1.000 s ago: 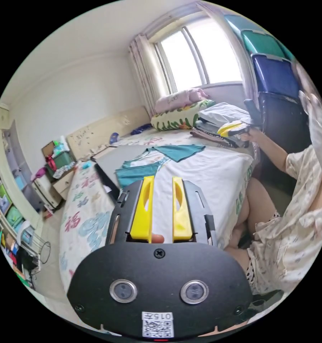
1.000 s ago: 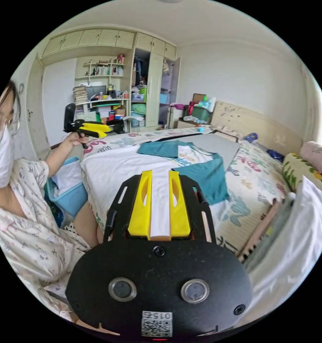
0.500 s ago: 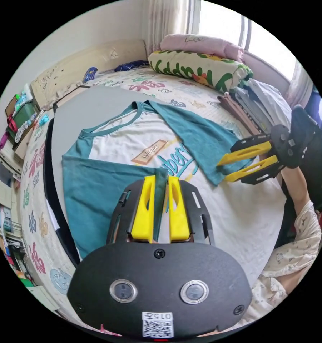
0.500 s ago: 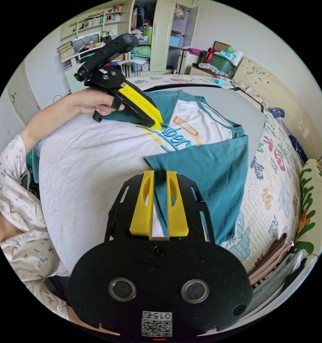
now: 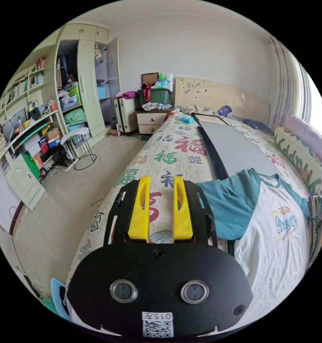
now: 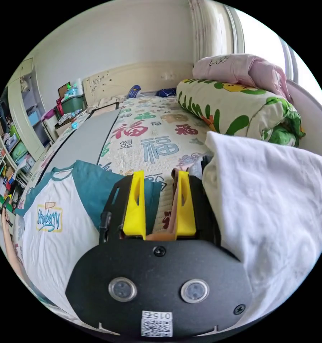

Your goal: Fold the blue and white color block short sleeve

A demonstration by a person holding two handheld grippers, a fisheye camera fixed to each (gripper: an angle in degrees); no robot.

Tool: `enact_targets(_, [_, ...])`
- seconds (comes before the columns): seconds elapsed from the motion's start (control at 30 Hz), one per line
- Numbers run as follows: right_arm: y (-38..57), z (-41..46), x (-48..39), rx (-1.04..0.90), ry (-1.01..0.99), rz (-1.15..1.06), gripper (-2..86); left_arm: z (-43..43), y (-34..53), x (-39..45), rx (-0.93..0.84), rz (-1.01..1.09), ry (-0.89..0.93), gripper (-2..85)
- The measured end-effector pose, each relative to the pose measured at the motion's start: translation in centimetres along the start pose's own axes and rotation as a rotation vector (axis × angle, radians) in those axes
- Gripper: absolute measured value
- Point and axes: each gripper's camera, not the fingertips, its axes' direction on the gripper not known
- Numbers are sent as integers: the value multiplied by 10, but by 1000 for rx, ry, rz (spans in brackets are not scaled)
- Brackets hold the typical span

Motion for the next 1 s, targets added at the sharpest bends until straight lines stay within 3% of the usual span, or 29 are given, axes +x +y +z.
enact_targets(0.07, [-5, -6, -27, 63, -18, -62, 69, -13, -3, 24, 29, 64, 55, 75])
enact_targets(0.13, [-11, 6, -79, 68, -91, -158, 8, -8, -14, 98, 9, 219, 130, 60])
enact_targets(0.23, [-9, 48, -160, -21, -197, -291, -7, 25, -19, 222, -84, 407, 235, 32])
enact_targets(0.43, [9, 143, -296, -119, -108, -478, -10, 107, -11, 411, -256, 540, 184, 5])
enact_targets(0.53, [14, 191, -331, -183, 0, -552, -10, 130, -1, 456, -307, 591, 69, -3])
enact_targets(0.73, [13, 242, -365, -205, 282, -691, -10, 127, 10, 479, -287, 612, 26, -5])
enact_targets(1.0, [-20, 235, -342, -203, 304, -687, -6, 105, 44, 496, -265, 613, -119, 2])
